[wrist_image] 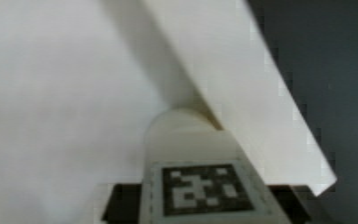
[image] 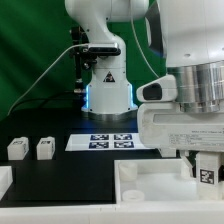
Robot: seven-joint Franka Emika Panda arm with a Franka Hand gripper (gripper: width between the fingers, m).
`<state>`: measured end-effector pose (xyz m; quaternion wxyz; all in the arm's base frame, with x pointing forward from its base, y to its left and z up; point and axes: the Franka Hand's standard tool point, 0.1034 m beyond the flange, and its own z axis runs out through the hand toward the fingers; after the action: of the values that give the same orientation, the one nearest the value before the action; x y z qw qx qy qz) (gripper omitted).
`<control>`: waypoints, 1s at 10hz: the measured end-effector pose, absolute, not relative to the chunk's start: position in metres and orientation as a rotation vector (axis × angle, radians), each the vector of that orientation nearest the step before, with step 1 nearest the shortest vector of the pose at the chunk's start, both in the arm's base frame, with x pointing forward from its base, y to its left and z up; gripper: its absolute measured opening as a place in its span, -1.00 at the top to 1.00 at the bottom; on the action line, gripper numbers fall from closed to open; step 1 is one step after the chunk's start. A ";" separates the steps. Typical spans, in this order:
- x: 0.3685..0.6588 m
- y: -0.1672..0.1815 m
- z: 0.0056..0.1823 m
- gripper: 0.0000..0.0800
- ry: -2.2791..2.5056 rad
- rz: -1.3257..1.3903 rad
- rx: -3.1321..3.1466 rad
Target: Assemble one leg
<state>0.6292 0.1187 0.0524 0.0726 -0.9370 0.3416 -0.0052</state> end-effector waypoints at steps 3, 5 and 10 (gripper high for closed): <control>0.628 0.122 0.052 0.31 1.683 0.055 -2.458; 0.629 0.124 0.051 0.31 2.036 0.109 -2.138; 0.630 0.118 0.050 0.31 2.339 0.132 -1.797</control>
Offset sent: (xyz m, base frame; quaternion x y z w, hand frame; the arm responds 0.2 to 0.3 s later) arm 0.0003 0.0004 -0.0068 -0.0087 -0.0126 0.3022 0.9531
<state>0.6303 0.1185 0.0504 0.0943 -0.6060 0.7886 0.0446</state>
